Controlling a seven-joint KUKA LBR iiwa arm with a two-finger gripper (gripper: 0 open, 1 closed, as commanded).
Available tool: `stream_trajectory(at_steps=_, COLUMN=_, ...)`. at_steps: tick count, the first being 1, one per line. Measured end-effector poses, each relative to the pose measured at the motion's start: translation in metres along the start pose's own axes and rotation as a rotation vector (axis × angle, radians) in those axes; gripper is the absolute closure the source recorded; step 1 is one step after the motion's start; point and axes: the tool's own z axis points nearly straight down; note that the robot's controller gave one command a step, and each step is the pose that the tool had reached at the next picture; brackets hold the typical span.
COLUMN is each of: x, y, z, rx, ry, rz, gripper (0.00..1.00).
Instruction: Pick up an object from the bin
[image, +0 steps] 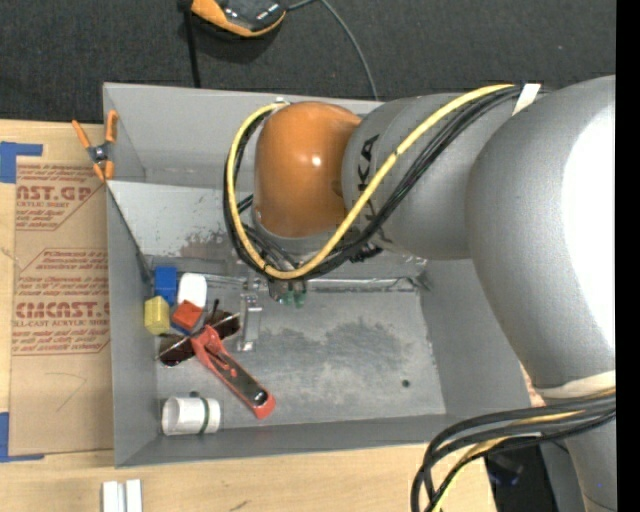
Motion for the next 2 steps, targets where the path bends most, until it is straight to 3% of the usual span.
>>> stream_trajectory(at_steps=1, x=-0.002, y=-0.001, z=-0.005, rx=-0.001, ry=-0.007, rz=0.001, gripper=0.00)
stream_trajectory(at_steps=2, x=0.014, y=0.045, z=0.059, rx=-0.001, ry=-0.008, rz=-0.070, gripper=0.00)
